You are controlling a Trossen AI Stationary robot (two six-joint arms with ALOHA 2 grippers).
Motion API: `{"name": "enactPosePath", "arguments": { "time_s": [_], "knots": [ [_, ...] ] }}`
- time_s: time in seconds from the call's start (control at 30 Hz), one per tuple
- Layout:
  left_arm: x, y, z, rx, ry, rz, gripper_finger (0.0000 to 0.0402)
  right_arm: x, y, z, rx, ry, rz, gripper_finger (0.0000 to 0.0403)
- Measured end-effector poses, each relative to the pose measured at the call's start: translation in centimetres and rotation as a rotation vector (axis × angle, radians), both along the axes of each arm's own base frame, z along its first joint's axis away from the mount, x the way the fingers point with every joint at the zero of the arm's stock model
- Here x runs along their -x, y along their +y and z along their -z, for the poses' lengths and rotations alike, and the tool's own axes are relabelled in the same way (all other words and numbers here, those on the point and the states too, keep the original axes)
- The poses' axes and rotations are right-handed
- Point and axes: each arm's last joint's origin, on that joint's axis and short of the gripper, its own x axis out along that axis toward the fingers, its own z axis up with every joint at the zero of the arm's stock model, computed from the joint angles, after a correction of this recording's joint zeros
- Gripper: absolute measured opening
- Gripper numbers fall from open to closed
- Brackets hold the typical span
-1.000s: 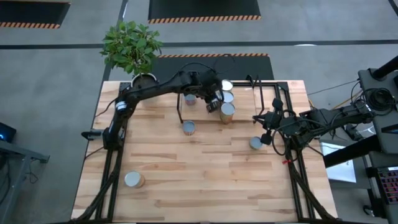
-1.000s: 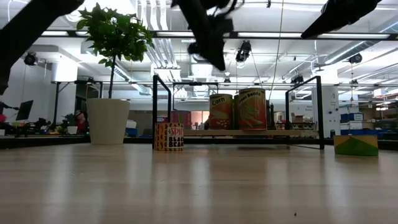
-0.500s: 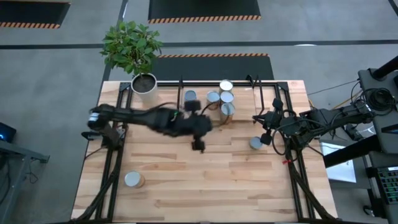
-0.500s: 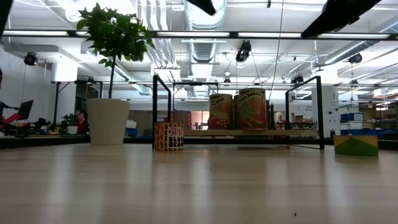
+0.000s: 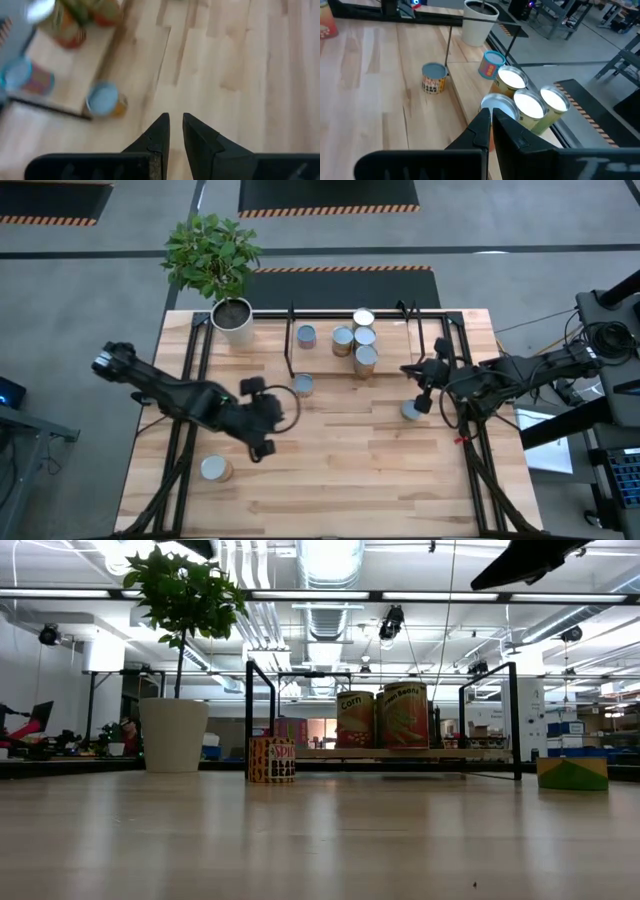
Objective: Pick and place cans onto a shelf
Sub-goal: Put the canned corn on the shelf
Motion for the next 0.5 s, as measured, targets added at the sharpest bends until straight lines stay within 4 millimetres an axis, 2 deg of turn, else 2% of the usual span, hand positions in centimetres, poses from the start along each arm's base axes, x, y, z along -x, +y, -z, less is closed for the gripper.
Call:
{"name": "enactPosePath", "arguments": {
  "time_s": [0.17, 0.33, 0.43, 0.5],
  "knots": [
    [2.4, 0.4, -0.2, 0.225, 0.046, -0.131, 0.0036, -0.9, 0.2, 0.0, 0.026, -0.007, -0.015, 0.0009],
    [3.6, 0.5, -0.4, 0.465, 0.214, -0.221, 0.0036, -1.7, 0.5, -0.3, 0.071, -0.013, -0.039, 0.0009],
    [4.1, -0.1, 0.1, 0.612, 0.321, -0.334, 0.0036, -1.9, 0.5, -0.3, 0.098, -0.002, -0.051, 0.0009],
    [4.4, -0.8, 0.8, 0.643, 0.361, -0.37, 0.0036, -2.0, 0.5, -0.4, 0.12, 0.005, -0.061, 0.0009]
  ]
}}
